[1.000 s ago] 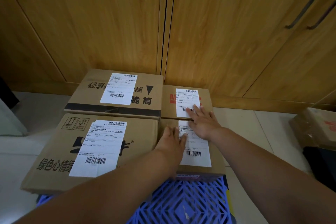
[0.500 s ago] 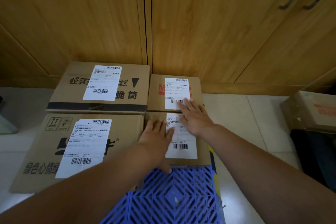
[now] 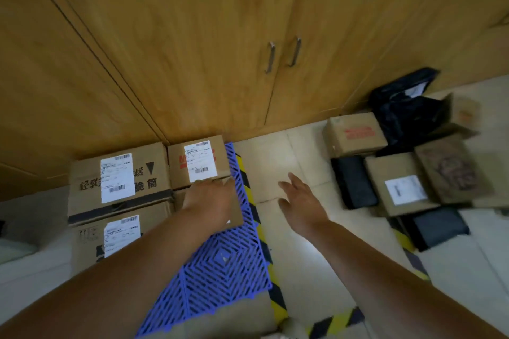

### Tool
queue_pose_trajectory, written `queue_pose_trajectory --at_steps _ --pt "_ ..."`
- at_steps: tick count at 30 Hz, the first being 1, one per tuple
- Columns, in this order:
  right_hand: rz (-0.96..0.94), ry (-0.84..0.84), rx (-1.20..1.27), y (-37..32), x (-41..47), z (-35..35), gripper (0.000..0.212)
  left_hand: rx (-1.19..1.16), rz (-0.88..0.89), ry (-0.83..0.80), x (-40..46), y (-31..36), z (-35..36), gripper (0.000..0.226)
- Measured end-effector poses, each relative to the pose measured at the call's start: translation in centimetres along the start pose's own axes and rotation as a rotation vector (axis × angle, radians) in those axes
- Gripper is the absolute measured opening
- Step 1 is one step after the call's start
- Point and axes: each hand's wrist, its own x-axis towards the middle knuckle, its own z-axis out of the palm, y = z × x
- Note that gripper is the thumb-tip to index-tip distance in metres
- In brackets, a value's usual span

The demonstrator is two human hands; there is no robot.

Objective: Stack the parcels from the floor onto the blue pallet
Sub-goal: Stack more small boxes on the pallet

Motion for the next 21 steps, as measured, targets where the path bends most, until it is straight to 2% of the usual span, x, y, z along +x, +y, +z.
queue_pose_trajectory --at_steps 3,10,16,21 --pt "0.111 0.036 0.071 2.9 -5.7 -6.0 0.047 0.016 0.071 -0.052 -1.7 5.3 -6.7 0.068" --pt "0.315 0.080 0.176 11.7 -15.9 -17.9 0.047 0.024 0.121 -0.044 -3.9 18.5 -18.6 0.068" --pt "0.409 0.110 0.214 18.9 -20.0 -24.2 0.037 -0.060 0.127 -0.062 -2.9 27.2 -22.2 0.067" --pt "0.460 0.126 0.257 22.3 -19.3 -28.4 0.038 -0.139 0.118 -0.083 0.3 30.6 -23.6 0.064"
